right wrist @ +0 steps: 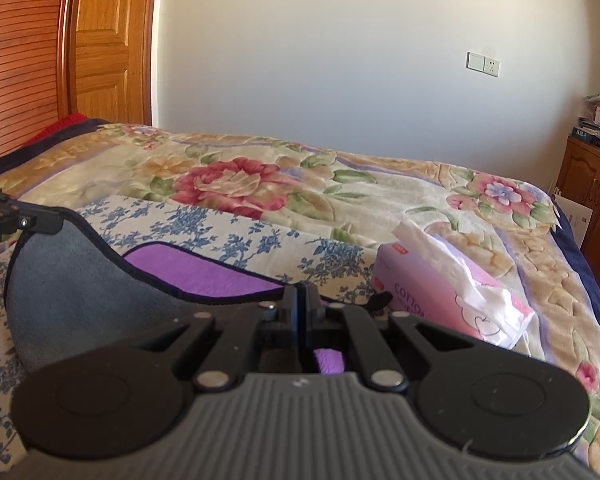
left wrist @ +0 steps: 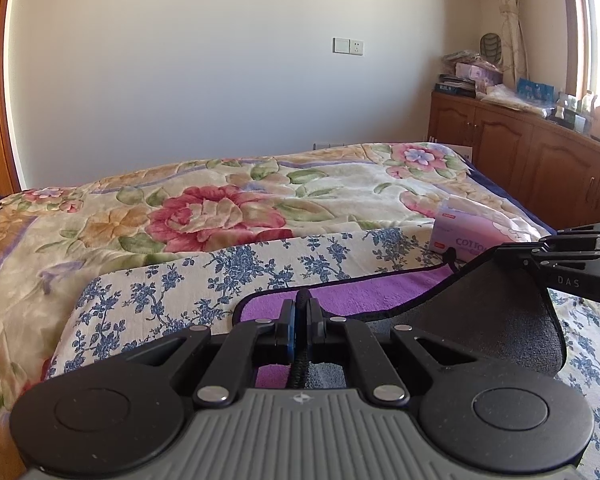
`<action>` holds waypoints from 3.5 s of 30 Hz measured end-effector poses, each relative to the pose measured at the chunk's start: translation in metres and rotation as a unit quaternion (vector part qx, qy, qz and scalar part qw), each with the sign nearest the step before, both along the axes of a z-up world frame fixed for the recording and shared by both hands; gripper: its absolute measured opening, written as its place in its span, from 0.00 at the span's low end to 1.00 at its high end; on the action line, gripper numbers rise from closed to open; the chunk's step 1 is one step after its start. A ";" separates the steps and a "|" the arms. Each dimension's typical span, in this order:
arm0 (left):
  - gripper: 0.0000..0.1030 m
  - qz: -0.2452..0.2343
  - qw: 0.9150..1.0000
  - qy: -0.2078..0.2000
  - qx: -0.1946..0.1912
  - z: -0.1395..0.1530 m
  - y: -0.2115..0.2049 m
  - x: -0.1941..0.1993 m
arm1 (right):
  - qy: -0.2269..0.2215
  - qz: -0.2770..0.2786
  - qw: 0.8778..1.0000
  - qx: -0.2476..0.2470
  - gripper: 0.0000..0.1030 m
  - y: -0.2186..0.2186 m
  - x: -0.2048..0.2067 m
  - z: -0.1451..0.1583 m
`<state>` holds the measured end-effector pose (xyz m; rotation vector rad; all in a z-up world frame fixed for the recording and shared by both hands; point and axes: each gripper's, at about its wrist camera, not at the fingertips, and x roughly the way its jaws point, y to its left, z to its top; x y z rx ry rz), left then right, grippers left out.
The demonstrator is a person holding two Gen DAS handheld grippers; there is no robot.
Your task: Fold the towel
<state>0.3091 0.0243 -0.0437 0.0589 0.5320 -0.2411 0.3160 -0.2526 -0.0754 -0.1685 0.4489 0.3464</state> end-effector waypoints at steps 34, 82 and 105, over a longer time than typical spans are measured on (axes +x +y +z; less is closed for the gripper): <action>0.06 0.059 0.998 -0.013 0.004 -0.026 0.008 0.071 | -0.015 -0.023 0.998 0.060 0.04 -0.018 0.056 -0.026; 0.75 0.058 0.997 0.021 0.037 -0.038 -0.008 0.079 | 0.049 -0.045 0.998 0.019 0.52 -0.025 0.058 -0.028; 0.92 0.049 0.999 0.004 0.024 0.025 -0.016 0.004 | 0.048 -0.034 0.998 0.023 0.52 -0.011 -0.017 0.015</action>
